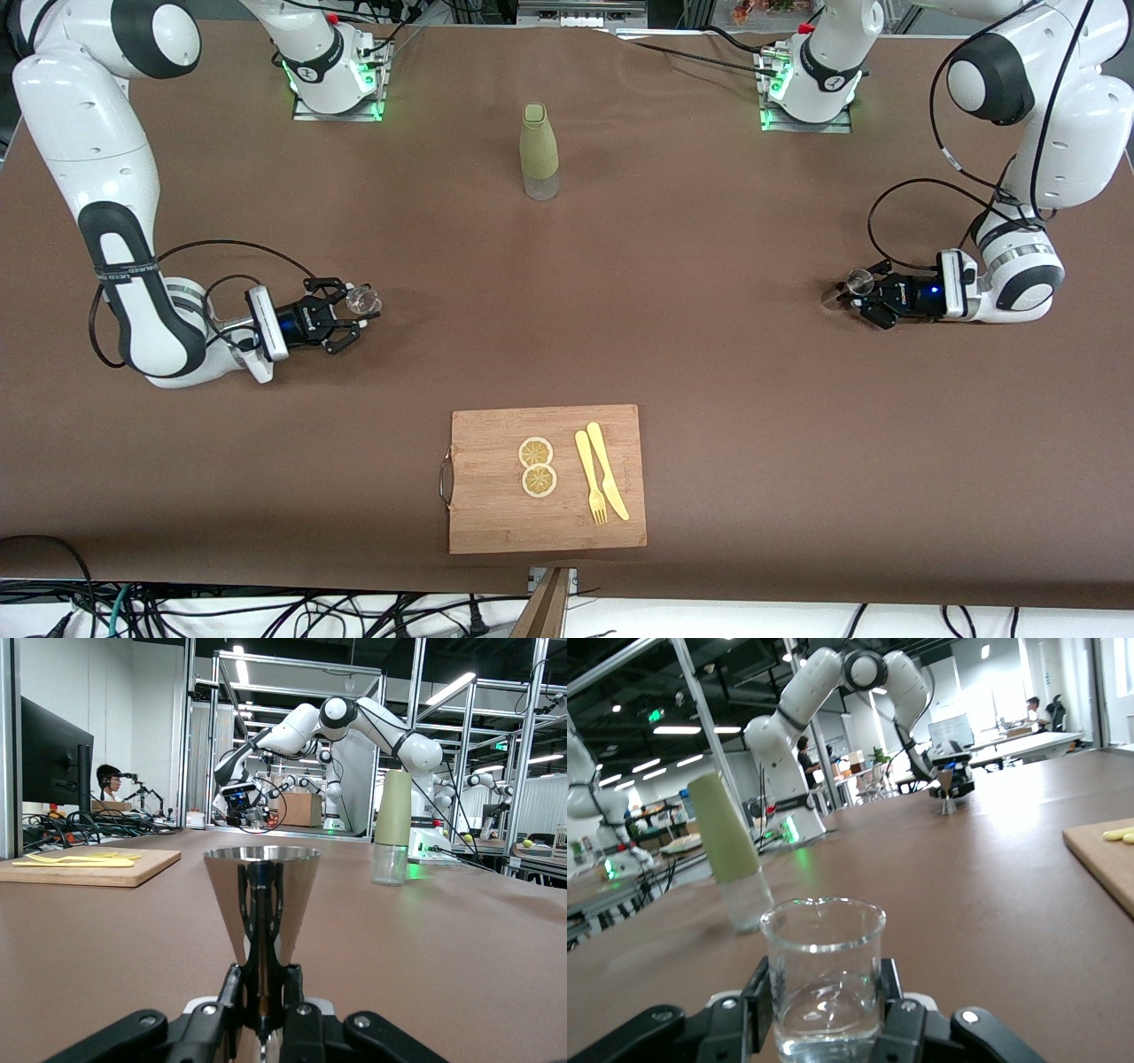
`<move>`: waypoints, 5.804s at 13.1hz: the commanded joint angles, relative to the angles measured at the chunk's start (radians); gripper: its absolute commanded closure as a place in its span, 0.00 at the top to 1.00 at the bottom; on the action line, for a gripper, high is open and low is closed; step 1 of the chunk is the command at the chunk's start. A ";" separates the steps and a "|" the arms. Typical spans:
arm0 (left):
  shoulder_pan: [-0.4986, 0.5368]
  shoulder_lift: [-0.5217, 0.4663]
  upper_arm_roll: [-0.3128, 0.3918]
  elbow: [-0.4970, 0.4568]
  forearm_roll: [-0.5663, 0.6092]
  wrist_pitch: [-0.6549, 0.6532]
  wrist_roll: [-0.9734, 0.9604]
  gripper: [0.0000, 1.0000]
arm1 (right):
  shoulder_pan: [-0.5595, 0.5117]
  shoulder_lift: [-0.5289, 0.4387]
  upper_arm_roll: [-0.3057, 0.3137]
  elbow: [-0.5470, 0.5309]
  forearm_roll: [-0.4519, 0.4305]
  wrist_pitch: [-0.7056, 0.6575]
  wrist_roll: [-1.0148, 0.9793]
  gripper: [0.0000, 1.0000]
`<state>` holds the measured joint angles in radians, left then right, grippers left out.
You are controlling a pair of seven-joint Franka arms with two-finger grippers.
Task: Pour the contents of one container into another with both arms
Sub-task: 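Lift the beaker and jigger, bringing both grippers together mid-table, then tilt the beaker with the right gripper, pouring liquid into the jigger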
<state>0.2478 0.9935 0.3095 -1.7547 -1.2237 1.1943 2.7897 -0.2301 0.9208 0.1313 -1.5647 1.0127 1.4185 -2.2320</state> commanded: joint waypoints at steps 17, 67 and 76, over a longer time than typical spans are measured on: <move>-0.212 -0.073 -0.472 -0.032 -0.365 0.543 0.007 0.00 | 0.299 -0.168 0.191 0.063 0.034 0.759 0.523 0.07; -0.438 -0.067 -0.647 0.038 -0.738 0.912 0.017 0.00 | 0.615 -0.378 0.188 -0.029 -0.978 0.928 1.229 0.10; -0.438 -0.073 -0.645 0.040 -0.738 0.912 0.017 0.00 | 0.510 -0.392 0.186 -0.028 -0.622 0.870 1.182 0.14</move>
<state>-0.1861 0.9448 -0.3277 -1.7007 -1.9101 2.0768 2.7157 0.3180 0.5623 0.3119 -1.5727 0.3193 2.3234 -1.0069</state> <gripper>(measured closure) 0.797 0.507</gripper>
